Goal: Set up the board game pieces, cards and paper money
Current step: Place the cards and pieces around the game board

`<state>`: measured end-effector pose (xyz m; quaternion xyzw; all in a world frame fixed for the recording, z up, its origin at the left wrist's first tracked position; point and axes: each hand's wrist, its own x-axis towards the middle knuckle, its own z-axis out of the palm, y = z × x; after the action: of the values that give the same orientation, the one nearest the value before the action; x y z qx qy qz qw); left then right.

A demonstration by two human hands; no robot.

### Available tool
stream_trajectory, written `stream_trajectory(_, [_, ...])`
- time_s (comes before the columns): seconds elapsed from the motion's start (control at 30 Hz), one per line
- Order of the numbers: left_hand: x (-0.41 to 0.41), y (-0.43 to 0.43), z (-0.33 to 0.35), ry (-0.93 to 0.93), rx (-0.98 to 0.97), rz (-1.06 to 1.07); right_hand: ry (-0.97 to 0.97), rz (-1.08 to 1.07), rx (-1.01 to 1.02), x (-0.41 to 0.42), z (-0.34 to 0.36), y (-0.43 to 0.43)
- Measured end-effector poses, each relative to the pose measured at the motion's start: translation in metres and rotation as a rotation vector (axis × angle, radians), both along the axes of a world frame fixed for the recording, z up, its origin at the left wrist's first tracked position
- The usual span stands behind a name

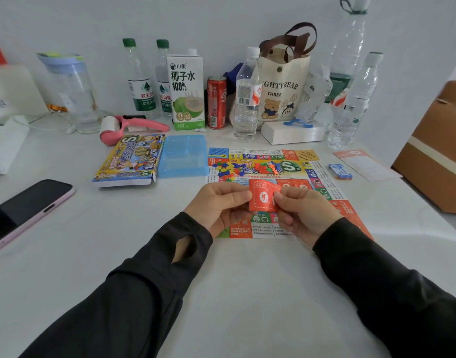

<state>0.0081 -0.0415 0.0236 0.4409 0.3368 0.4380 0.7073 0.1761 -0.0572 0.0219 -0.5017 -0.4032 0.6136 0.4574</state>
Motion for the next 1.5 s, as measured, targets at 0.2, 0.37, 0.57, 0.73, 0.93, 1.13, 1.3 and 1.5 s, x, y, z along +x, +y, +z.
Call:
stream_trajectory(0.2, [0.004, -0.003, 0.0, 0.023, 0.078, -0.025, 0.081, 0.048, 0.003, 0.001, 0.0, -0.002])
stream_trajectory(0.37, [0.007, -0.005, -0.003, 0.062, 0.158, -0.05, 0.066, 0.054, -0.009, 0.001, -0.002, 0.0])
stream_trajectory(0.57, [0.009, -0.007, -0.003, 0.051, 0.177, -0.043, 0.075, 0.053, -0.022, 0.001, -0.001, -0.001])
stream_trajectory(0.73, [0.009, -0.008, -0.004, 0.026, 0.191, -0.051, 0.118, 0.047, -0.023, 0.001, -0.002, -0.001])
stream_trajectory(0.93, [0.011, -0.009, -0.004, -0.034, 0.19, -0.07, 0.161, 0.047, 0.018, 0.0, -0.003, -0.001])
stream_trajectory(1.13, [0.013, -0.011, -0.001, -0.096, 0.164, -0.073, 0.211, 0.038, 0.097, -0.001, -0.003, -0.002])
stream_trajectory(1.3, [0.015, -0.015, 0.004, -0.09, 0.149, -0.064, 0.213, 0.031, 0.117, -0.001, -0.005, -0.001])
stream_trajectory(1.5, [0.014, -0.018, 0.012, -0.054, 0.153, -0.072, 0.219, 0.049, 0.151, -0.005, -0.007, -0.002])
